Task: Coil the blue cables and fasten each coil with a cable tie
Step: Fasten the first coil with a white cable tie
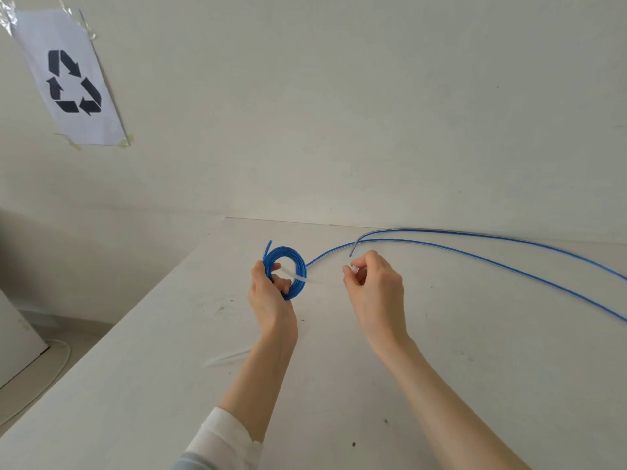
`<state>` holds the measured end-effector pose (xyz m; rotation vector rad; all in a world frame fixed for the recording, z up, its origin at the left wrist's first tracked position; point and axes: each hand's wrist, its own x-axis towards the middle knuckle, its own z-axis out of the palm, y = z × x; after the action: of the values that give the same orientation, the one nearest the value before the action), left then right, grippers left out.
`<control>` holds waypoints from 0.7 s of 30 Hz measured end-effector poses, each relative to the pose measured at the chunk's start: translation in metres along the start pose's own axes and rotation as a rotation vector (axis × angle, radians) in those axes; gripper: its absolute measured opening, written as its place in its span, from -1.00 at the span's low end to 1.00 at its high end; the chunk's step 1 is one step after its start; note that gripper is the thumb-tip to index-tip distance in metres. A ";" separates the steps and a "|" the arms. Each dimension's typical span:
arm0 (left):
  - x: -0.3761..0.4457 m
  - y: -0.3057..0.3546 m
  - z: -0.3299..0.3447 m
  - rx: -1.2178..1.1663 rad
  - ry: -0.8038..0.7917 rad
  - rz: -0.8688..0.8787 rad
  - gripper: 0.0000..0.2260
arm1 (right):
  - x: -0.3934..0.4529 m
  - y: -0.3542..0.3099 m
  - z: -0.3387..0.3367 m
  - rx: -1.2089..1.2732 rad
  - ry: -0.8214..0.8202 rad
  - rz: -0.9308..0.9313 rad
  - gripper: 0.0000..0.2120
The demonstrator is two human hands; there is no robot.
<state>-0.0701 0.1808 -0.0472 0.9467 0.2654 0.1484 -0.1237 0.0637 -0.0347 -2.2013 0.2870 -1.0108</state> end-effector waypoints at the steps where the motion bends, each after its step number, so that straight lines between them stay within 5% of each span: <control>1: 0.001 0.001 0.000 -0.013 0.011 -0.008 -0.78 | -0.001 0.001 -0.001 -0.008 0.003 -0.008 -0.88; 6: -0.004 -0.004 0.002 -0.020 0.025 -0.051 -0.77 | -0.004 -0.001 0.006 -0.002 0.012 -0.004 -0.87; 15: -0.020 -0.010 0.003 0.205 -0.199 0.047 -0.74 | -0.006 -0.004 0.011 0.572 -0.203 0.038 -0.76; 21: -0.027 -0.005 0.010 0.424 -0.263 0.103 -0.74 | -0.004 0.003 0.007 0.445 -0.086 -0.233 -0.94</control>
<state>-0.0930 0.1630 -0.0416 1.3882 0.0019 0.0607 -0.1208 0.0670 -0.0418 -1.8882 -0.2223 -0.9868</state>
